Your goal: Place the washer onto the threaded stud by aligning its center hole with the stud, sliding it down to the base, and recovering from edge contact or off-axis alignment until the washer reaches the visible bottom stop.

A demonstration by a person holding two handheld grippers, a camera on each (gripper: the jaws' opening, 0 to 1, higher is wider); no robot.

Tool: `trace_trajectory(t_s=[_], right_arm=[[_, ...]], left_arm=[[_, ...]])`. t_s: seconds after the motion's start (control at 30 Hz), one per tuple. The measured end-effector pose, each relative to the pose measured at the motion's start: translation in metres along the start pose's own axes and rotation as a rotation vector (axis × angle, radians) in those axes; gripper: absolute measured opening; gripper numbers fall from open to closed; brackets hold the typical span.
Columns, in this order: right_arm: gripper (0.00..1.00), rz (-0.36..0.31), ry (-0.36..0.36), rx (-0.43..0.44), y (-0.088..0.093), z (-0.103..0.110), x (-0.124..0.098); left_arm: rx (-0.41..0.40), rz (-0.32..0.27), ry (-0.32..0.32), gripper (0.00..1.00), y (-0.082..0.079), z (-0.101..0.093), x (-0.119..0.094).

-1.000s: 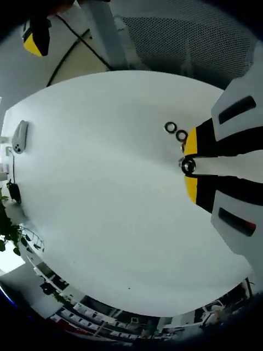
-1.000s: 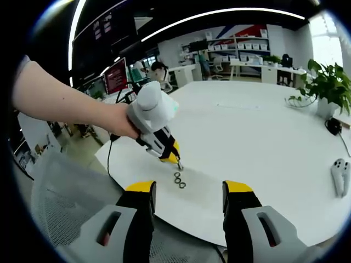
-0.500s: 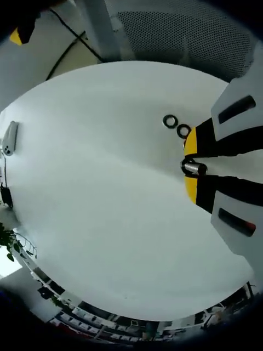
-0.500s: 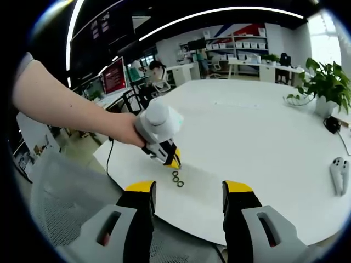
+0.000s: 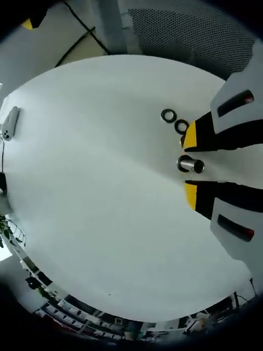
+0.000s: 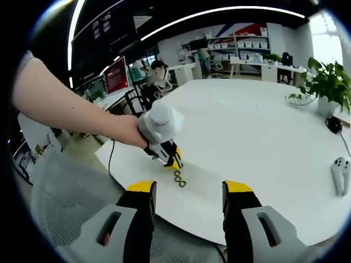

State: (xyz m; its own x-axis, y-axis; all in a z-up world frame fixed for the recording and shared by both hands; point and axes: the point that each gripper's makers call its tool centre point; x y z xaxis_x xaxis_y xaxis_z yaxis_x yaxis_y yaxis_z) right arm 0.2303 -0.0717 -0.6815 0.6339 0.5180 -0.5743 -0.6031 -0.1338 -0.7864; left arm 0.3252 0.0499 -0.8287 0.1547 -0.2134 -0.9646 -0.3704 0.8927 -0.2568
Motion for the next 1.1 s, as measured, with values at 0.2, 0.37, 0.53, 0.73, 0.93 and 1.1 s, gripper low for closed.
trace_trajectory(t_s=[0.2, 0.37, 0.53, 0.73, 0.93, 1.1], right_arm=[[0.5, 0.003, -0.009, -0.004, 0.0, 0.002, 0.001], [0.5, 0.007, -0.011, 0.0, 0.001, 0.002, 0.001], [0.5, 0.009, -0.016, 0.002, 0.001, 0.003, 0.001], [0.5, 0.013, -0.018, 0.0, 0.002, 0.004, 0.001], [0.5, 0.018, -0.014, -0.002, 0.004, 0.002, 0.001], [0.5, 0.023, -0.015, -0.005, 0.004, 0.003, 0.002]], left_arm=[[-0.03, -0.03, -0.014, 0.19, -0.003, 0.004, -0.011], [-0.062, -0.047, -0.025, 0.19, 0.0, 0.0, -0.02], [-0.086, -0.066, -0.031, 0.19, 0.004, -0.004, -0.025], [-0.081, -0.08, -0.031, 0.18, 0.009, -0.011, -0.025], [-0.095, -0.099, -0.015, 0.16, 0.013, -0.018, -0.024], [-0.092, -0.108, 0.013, 0.15, 0.013, -0.029, -0.02]])
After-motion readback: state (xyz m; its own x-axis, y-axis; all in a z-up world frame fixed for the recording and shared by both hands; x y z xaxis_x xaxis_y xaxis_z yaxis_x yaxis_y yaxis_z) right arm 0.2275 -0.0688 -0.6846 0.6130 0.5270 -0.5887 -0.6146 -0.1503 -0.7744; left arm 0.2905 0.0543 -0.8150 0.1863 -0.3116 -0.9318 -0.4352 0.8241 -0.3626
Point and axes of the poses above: the point that each gripper's makers call its tool centre point, and the gripper's own axes: x roughly forward along the fingers, z roughly to its left, y roughly out of its underside, and after that the axes turned 2 degrees about x, right-handed
